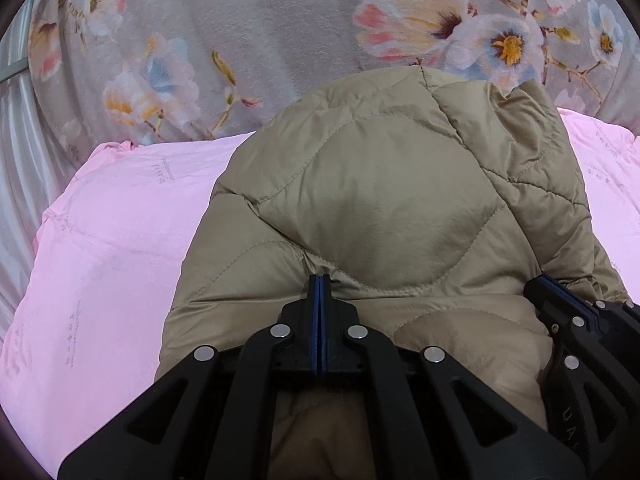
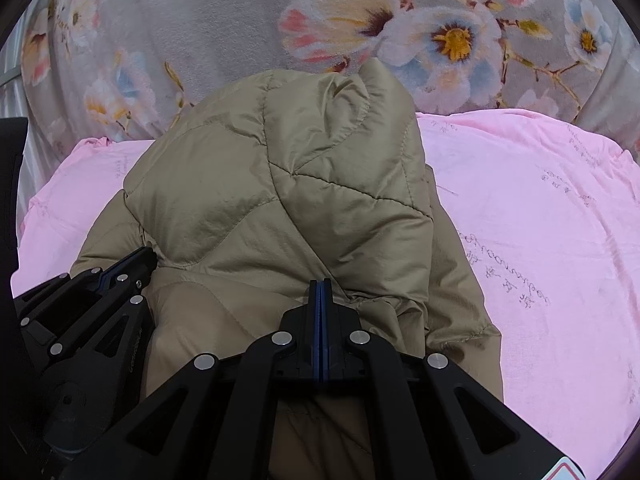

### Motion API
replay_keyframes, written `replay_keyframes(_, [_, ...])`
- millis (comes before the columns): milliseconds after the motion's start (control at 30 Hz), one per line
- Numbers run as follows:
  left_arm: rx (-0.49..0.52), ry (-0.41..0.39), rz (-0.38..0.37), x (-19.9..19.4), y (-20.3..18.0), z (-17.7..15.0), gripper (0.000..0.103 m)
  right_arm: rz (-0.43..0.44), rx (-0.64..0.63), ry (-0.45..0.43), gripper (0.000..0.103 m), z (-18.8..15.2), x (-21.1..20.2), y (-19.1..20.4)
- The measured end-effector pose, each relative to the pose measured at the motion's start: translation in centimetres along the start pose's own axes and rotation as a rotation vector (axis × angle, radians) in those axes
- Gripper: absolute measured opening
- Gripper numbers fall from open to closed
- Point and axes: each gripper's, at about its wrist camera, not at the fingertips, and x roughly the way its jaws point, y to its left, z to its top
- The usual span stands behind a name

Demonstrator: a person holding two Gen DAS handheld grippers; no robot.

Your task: Fold large clothes

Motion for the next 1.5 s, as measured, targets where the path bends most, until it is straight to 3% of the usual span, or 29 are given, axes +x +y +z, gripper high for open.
replay_keyframes(100, [0.050, -0.011, -0.035, 0.3, 0.8, 0.3, 0.000, 0.018, -0.027, 0.005, 0.000, 1.1, -1.4, 0.1])
replay_keyframes(200, [0.055, -0.010, -0.050, 0.4, 2.0, 0.5, 0.000, 0.047, 0.072, -0.059, 0.000, 3.5, -3.6, -1.4])
replay_keyframes(300, [0.046, -0.021, -0.036, 0.1, 1.7, 0.3, 0.000, 0.081, 0.164, -0.026, 0.000, 5.7, -2.3, -2.9])
replay_keyframes(367, [0.035, -0.031, -0.033, 0.0, 1.7, 0.2, 0.000, 0.046, 0.160, 0.002, 0.000, 6.3, -0.6, -3.1])
replay_keyframes(467, [0.019, -0.046, -0.047, -0.1, 1.9, 0.0, 0.000, 0.032, 0.170, 0.089, 0.000, 5.5, 2.8, -3.5])
replay_keyframes(633, [0.010, -0.060, -0.069, -0.3, 2.0, -0.2, 0.000, -0.038, 0.085, 0.050, 0.000, 3.6, 3.9, -2.2])
replay_keyframes(767, [0.022, -0.060, -0.054, -0.2, 1.8, -0.3, 0.000, -0.080, 0.026, 0.067, 0.000, 3.7, 4.0, -1.5])
replay_keyframes(967, [-0.013, -0.049, -0.041, -2.6, 2.3, -0.9, 0.000, -0.006, 0.074, 0.028, 0.003, 1.9, -3.3, -2.6])
replay_keyframes(1133, [-0.055, -0.036, -0.061, -8.2, 2.8, -3.2, 0.000, 0.039, 0.015, 0.019, 0.006, -2.9, -9.8, -1.8])
replay_keyframes(1267, [-0.069, 0.008, -0.064, -12.1, 2.8, -6.7, 0.003, 0.014, -0.052, 0.015, 0.008, -8.0, -13.5, -0.3])
replay_keyframes(1300, [-0.069, 0.019, -0.055, -12.7, 2.7, -7.7, 0.003, 0.015, -0.055, 0.020, 0.013, -9.2, -14.2, -0.1])
replay_keyframes(1333, [-0.065, 0.036, -0.046, -13.5, 2.6, -9.1, 0.004, 0.016, -0.050, 0.027, 0.020, -10.3, -14.8, 0.0])
replay_keyframes(1433, [-0.076, 0.079, -0.062, -15.1, 2.6, -12.0, 0.021, 0.021, -0.022, 0.039, 0.034, -12.9, -16.1, 0.0])
replay_keyframes(1500, [-0.091, 0.080, -0.061, -16.4, 2.7, -13.4, 0.049, 0.021, -0.014, 0.047, 0.045, -14.1, -16.7, 0.0])
